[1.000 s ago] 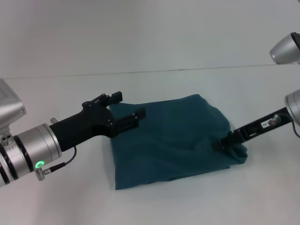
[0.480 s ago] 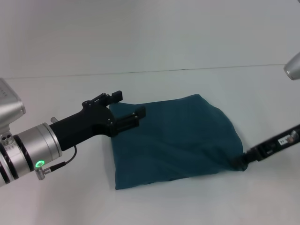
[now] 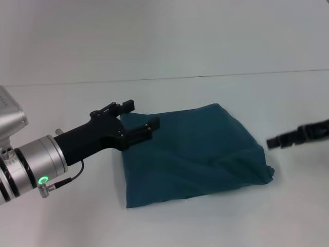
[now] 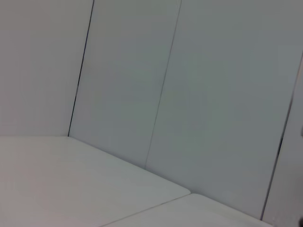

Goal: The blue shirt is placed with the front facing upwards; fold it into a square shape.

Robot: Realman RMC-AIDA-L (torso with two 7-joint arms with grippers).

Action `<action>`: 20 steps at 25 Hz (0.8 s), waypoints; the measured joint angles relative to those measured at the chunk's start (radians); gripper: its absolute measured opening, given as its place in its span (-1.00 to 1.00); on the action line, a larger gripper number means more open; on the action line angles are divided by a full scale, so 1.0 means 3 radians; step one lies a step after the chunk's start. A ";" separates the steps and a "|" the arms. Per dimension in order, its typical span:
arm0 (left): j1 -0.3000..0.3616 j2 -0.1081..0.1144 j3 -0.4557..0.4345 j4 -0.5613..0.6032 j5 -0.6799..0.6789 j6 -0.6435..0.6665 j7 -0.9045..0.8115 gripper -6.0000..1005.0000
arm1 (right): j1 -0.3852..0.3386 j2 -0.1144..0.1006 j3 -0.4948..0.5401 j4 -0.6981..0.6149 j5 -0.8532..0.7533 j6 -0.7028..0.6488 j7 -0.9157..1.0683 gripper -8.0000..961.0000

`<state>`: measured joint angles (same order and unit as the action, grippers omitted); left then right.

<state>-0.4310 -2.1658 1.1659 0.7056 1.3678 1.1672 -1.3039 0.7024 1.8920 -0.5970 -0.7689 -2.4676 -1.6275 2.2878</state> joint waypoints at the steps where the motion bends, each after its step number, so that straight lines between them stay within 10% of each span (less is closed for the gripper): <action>1: 0.0000 0.0000 0.0000 0.0000 0.0000 0.0000 0.0000 0.78 | -0.0004 -0.0004 0.0077 -0.0009 0.0026 0.0019 -0.0002 0.02; 6: 0.0000 0.0000 0.0000 0.0000 0.0000 0.0001 0.0000 0.77 | -0.0103 0.0072 0.0263 -0.0040 0.0570 0.0037 -0.0318 0.19; 14: 0.0074 -0.0015 -0.0142 0.0040 -0.0033 0.0030 0.0063 0.78 | -0.0469 0.0667 0.0238 -0.0044 0.0972 0.0396 -0.2095 -0.15; 20: 0.0157 -0.0024 -0.0297 0.0031 -0.0035 0.0082 0.0175 0.78 | -0.0719 0.0673 0.0232 0.1280 0.2003 0.0828 -0.4092 -0.67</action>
<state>-0.3838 -2.1729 1.0767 0.7149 1.3572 1.1919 -1.2515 0.4866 2.0937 -0.5274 -0.3848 -1.8668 -1.3793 1.0603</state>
